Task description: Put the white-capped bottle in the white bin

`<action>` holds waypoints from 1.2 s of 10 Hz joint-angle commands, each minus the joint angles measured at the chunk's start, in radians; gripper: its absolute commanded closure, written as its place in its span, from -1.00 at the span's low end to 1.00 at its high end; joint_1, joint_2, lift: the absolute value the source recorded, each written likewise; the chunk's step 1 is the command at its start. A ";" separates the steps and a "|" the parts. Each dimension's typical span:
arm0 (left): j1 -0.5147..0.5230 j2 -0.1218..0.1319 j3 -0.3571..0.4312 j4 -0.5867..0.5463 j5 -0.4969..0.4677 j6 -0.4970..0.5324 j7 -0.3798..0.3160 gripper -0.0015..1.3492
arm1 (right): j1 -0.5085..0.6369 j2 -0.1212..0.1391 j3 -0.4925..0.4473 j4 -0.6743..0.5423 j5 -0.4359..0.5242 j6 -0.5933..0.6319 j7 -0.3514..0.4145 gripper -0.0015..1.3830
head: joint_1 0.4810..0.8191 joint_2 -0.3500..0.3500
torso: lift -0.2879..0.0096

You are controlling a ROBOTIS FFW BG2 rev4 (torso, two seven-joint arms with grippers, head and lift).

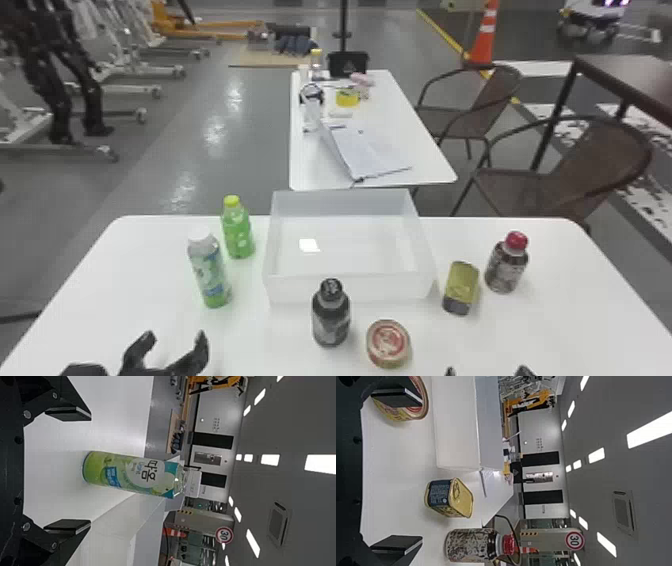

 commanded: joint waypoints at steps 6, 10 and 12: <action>-0.195 -0.003 -0.028 0.195 -0.095 -0.048 -0.010 -0.50 | -0.006 0.000 0.000 0.005 0.000 -0.001 0.000 -0.87 | -0.60 0.00 | 0.26; -0.288 -0.003 -0.019 0.299 -0.132 -0.071 0.012 -0.50 | -0.011 0.000 0.003 0.008 0.000 -0.001 0.000 -0.87 | -0.60 0.00 | 0.26; -0.334 -0.003 -0.019 0.345 -0.138 -0.080 0.016 -0.51 | -0.014 0.000 0.005 0.011 0.000 -0.001 0.000 -0.87 | -0.60 0.00 | 0.26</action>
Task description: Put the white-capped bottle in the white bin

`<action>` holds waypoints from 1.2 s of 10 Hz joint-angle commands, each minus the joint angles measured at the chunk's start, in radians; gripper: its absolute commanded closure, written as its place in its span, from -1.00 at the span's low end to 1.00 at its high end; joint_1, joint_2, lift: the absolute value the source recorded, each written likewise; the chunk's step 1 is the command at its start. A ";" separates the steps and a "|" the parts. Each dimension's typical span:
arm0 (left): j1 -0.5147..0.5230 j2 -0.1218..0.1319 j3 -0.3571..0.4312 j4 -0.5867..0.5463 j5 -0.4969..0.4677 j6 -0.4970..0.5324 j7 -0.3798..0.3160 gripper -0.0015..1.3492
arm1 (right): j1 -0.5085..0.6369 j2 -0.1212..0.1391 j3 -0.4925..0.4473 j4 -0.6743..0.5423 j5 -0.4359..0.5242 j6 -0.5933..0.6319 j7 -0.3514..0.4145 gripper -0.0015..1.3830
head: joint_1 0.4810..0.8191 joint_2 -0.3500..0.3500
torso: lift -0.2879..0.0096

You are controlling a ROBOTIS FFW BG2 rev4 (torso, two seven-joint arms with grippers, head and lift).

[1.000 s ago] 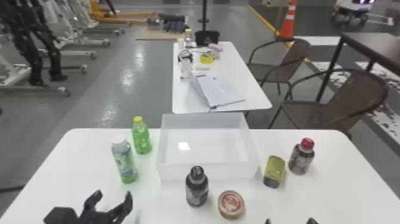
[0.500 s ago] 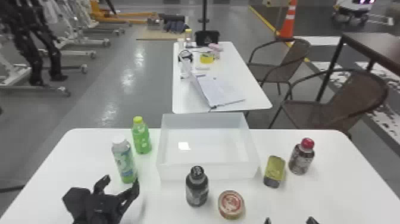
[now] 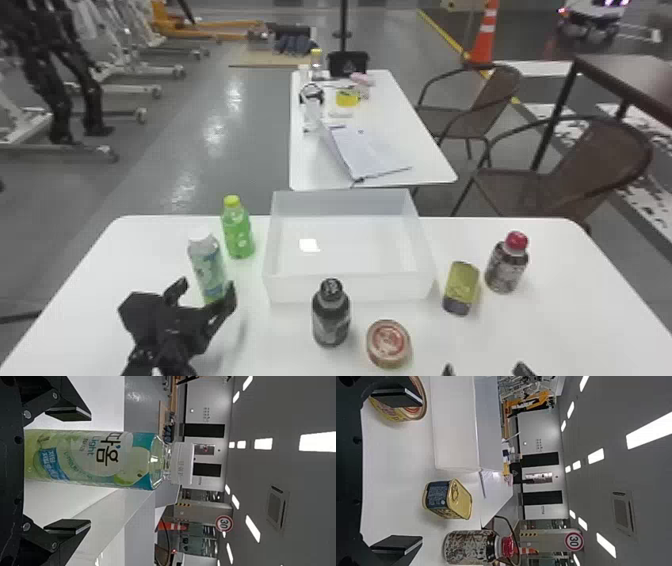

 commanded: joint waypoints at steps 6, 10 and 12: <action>-0.097 -0.003 0.001 0.119 -0.017 -0.013 0.045 -0.49 | -0.011 0.000 0.003 0.009 0.000 0.000 0.008 -0.87 | -0.60 0.00 | 0.26; -0.115 0.002 -0.006 0.134 -0.046 0.003 0.057 0.22 | -0.015 0.000 0.007 0.010 -0.003 0.000 0.008 -0.87 | -0.60 0.00 | 0.26; -0.115 0.002 -0.006 0.134 -0.049 -0.007 0.057 0.22 | -0.015 0.000 0.007 0.012 -0.005 0.000 0.008 -0.87 | -0.60 0.00 | 0.26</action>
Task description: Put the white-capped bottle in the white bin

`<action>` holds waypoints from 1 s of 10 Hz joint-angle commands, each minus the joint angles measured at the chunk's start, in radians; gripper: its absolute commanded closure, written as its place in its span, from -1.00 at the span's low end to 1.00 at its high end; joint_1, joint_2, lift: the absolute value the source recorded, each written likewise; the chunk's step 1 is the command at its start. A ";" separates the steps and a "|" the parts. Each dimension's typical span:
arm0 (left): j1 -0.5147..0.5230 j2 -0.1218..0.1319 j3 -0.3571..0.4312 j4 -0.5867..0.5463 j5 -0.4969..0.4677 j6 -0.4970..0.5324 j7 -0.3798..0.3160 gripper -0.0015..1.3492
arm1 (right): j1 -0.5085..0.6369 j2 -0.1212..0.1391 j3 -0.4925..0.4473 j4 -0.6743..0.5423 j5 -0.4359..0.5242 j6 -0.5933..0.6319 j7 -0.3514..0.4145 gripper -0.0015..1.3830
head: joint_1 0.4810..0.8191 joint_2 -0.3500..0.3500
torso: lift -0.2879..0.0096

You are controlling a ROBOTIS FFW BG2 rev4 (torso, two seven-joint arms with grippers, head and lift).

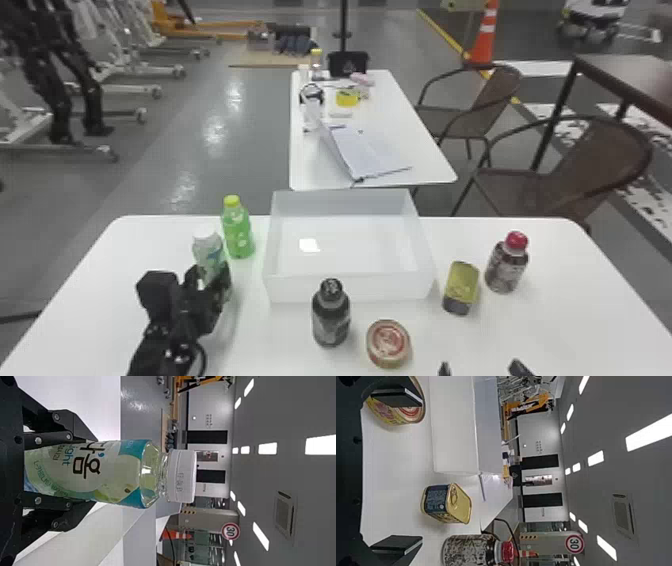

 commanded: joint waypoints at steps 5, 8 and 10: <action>0.105 -0.004 -0.044 -0.350 0.086 0.034 0.000 0.22 | 0.005 0.000 0.000 -0.001 -0.003 -0.001 0.000 -0.87 | -0.60 0.00 | 0.26; 0.066 -0.002 -0.176 -0.377 0.288 0.051 -0.009 0.22 | 0.003 0.000 0.000 0.000 -0.005 -0.001 0.000 -0.87 | -0.60 0.00 | 0.26; -0.003 0.001 -0.251 -0.319 0.374 0.080 -0.066 0.22 | -0.002 0.000 0.003 0.003 -0.005 -0.001 0.000 -0.87 | -0.60 0.00 | 0.26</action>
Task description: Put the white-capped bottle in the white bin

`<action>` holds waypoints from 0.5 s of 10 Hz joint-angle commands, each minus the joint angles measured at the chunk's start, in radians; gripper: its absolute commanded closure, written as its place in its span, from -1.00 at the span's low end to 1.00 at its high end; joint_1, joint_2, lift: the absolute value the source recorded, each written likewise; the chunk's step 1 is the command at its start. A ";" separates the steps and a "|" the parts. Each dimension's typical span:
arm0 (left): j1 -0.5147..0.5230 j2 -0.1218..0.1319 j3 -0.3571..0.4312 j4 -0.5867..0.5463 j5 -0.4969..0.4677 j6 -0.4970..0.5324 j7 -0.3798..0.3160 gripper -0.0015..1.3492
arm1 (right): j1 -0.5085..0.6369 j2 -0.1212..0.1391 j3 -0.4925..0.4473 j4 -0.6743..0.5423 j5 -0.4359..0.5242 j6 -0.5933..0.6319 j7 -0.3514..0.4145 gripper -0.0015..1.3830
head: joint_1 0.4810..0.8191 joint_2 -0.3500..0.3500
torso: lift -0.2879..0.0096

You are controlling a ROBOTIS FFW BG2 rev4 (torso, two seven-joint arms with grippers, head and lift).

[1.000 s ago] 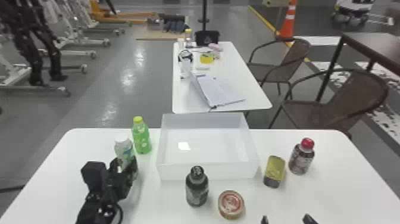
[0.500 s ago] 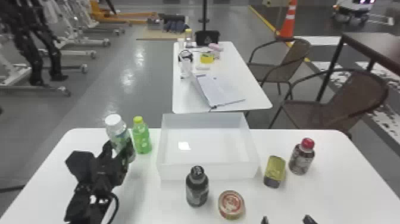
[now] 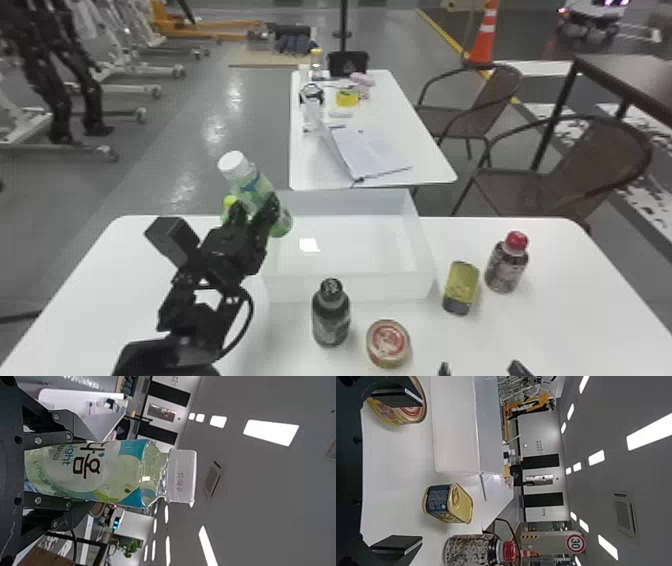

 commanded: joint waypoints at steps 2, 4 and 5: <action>-0.107 0.000 -0.053 0.122 0.040 0.050 -0.108 0.22 | -0.006 0.000 0.004 0.004 0.000 -0.001 0.000 -0.87 | -0.60 0.00 | 0.26; -0.167 0.003 -0.058 0.214 0.005 0.119 -0.175 0.22 | -0.012 0.000 0.007 0.008 0.000 0.001 0.000 -0.87 | -0.60 0.00 | 0.26; -0.181 0.003 -0.056 0.242 -0.006 0.147 -0.182 0.22 | -0.014 0.000 0.007 0.010 0.000 -0.001 0.000 -0.87 | -0.60 0.00 | 0.26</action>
